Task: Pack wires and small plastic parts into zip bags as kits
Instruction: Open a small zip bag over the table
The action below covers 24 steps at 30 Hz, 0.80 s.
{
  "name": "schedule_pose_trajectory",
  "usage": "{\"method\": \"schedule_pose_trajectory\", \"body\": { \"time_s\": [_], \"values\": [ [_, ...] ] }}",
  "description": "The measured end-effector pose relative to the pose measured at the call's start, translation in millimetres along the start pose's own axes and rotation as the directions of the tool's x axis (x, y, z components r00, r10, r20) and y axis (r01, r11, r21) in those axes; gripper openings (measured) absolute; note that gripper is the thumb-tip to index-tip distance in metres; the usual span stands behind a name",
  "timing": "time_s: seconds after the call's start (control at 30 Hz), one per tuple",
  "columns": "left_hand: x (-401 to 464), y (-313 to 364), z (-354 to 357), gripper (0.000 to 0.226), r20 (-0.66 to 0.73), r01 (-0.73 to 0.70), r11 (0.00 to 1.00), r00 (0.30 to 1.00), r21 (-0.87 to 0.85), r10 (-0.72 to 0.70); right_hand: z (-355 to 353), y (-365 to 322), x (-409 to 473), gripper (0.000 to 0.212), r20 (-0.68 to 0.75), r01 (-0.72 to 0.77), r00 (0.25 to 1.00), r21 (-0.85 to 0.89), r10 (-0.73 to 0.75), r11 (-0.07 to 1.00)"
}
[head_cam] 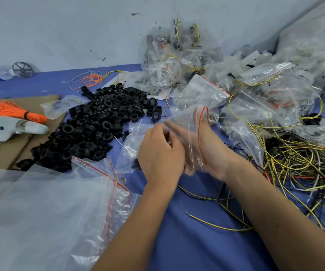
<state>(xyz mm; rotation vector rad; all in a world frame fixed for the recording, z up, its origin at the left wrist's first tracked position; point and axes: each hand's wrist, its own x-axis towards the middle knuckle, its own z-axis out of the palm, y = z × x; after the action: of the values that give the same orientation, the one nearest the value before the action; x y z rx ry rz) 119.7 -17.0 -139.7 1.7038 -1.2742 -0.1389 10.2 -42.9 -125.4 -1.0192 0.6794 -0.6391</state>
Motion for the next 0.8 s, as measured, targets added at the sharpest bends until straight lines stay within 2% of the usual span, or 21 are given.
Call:
{"method": "schedule_pose_trajectory", "body": {
  "time_s": [0.07, 0.13, 0.27, 0.33, 0.43, 0.53, 0.57, 0.63, 0.7, 0.73, 0.77, 0.8],
  "values": [
    [1, -2, -1, 0.004, 0.029, 0.052, 0.998, 0.998, 0.038, -0.053, -3, 4, 3, 0.107, -0.026, 0.015, 1.000, -0.039, -0.016, 0.999],
    [2, -4, -2, 0.016, 0.045, 0.069, 0.991, 0.996, 0.112, -0.074, -6, 5, 5, 0.103, -0.073, 0.036, 0.996, -0.090, -0.042, 0.995],
    [2, -4, -1, 0.035, 0.045, 0.092, 0.975, 0.994, 0.202, -0.103, -13, 2, 3, 0.089, -0.310, 0.056, 0.940, -0.279, -0.145, 0.959],
    [1, -3, -1, 0.035, 0.054, 0.092, 0.974, 0.993, 0.209, -0.105, -13, 1, 2, 0.093, -0.383, 0.020, 0.906, -0.388, -0.181, 0.921],
    [3, 2, 0, 0.026, 0.078, 0.068, 0.986, 0.994, 0.150, -0.080, -10, 3, 5, 0.104, -0.379, -0.005, 0.898, -0.518, -0.224, 0.855],
    [4, 16, 3, 0.013, 0.102, 0.070, 0.996, 0.993, -0.056, -0.064, -7, 4, 5, 0.082, -0.391, 0.000, 0.860, -0.643, -0.329, 0.766],
    [3, 23, 5, 0.010, 0.104, 0.108, 0.987, 0.990, -0.122, -0.095, -7, 4, 5, 0.074, -0.395, 0.012, 0.847, -0.655, -0.355, 0.756],
    [8, 35, 11, 0.010, 0.122, 0.268, 0.933, 0.962, -0.240, -0.245, -6, 4, 5, 0.065, -0.416, 0.017, 0.839, -0.625, -0.351, 0.780],
    [19, 46, 19, 0.009, 0.168, 0.492, 0.789, 0.870, -0.368, -0.464, -5, 4, 5, 0.055, -0.428, -0.006, 0.840, -0.624, -0.335, 0.781],
    [25, 50, 23, 0.008, 0.187, 0.573, 0.722, 0.816, -0.387, -0.547, -6, 4, 5, 0.046, -0.420, -0.025, 0.843, -0.653, -0.335, 0.757],
    [29, 52, 26, 0.010, 0.193, 0.607, 0.712, 0.792, -0.354, -0.579, -6, 4, 5, 0.036, -0.407, -0.041, 0.849, -0.686, -0.336, 0.727],
    [31, 53, 29, 0.012, 0.196, 0.594, 0.755, 0.805, -0.280, -0.560, -6, 3, 4, 0.027, -0.399, -0.055, 0.852, -0.711, -0.339, 0.701]
  ]
}}
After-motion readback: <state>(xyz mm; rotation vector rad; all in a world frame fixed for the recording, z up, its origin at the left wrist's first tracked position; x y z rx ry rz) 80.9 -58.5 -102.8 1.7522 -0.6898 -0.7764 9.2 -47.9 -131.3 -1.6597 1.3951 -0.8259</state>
